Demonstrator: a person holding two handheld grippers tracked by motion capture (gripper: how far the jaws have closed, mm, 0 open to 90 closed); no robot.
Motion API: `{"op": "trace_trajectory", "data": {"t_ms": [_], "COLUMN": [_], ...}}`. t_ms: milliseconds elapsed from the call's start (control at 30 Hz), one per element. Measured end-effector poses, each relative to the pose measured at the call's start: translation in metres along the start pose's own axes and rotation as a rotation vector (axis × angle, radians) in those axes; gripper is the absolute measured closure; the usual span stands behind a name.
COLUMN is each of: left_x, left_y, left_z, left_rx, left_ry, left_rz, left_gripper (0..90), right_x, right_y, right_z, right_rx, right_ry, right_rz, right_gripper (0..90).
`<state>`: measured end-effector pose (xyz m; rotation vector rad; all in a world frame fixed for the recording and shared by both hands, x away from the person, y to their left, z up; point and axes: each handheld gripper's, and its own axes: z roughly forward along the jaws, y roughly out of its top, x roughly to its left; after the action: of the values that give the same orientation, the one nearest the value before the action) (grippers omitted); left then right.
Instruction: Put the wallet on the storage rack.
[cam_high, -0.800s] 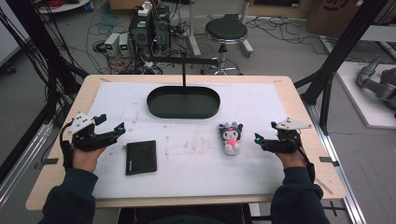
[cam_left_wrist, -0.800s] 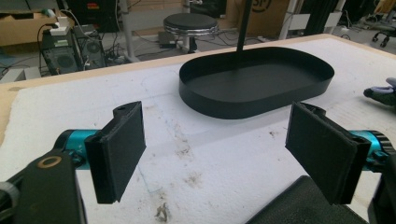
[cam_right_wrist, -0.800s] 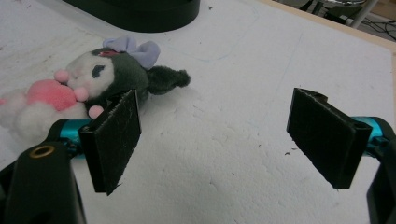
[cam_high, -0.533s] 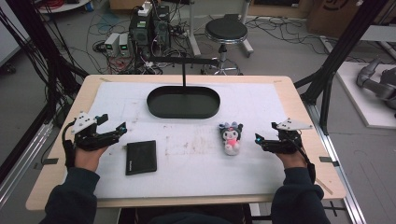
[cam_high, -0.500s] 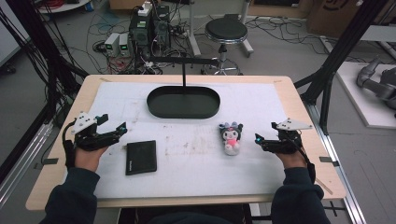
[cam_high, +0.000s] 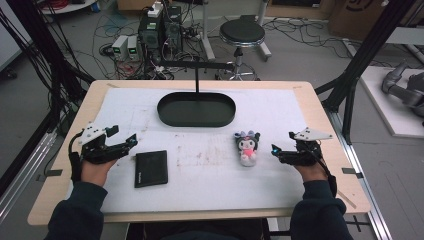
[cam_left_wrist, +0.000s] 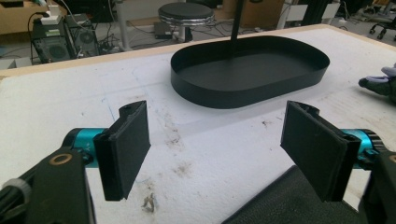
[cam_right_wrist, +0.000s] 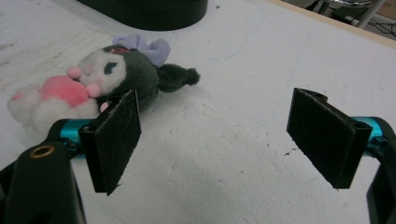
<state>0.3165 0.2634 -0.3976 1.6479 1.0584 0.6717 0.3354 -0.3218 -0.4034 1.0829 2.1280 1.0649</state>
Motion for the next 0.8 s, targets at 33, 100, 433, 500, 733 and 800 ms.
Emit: {"op": "trace_trajectory", "data": {"t_ms": [33,100,433,500,733,800], "left_x": [0.0,0.0,-0.004,-0.004,-0.006,-0.002], "left_y": [0.0,-0.002,-0.012,-0.015,-0.03,-0.036], "left_z": [0.0,0.0,0.015,0.019,0.037,0.039], "left_rx": [0.0,0.012,0.141,0.178,0.379,0.412], "left_ry": [0.0,-0.043,-0.086,-0.1,-0.167,-0.208], "left_rz": [0.0,-0.017,-0.039,-0.042,-0.02,-0.035], "left_gripper": [27.7,35.0,34.9,34.9,35.1,35.0], "right_x": [0.0,0.002,0.002,0.002,0.001,0.002], "right_y": [0.0,0.001,-0.001,-0.001,-0.002,-0.002], "right_z": [0.0,0.001,0.001,0.001,0.002,0.002], "right_rx": [0.0,0.004,0.01,0.01,0.018,0.017], "right_ry": [0.0,0.004,0.004,0.002,0.008,0.008], "right_rz": [0.0,-0.004,-0.004,0.001,-0.001,0.001], "right_gripper": [18.0,18.0,18.0,18.0,17.9,18.0]}}
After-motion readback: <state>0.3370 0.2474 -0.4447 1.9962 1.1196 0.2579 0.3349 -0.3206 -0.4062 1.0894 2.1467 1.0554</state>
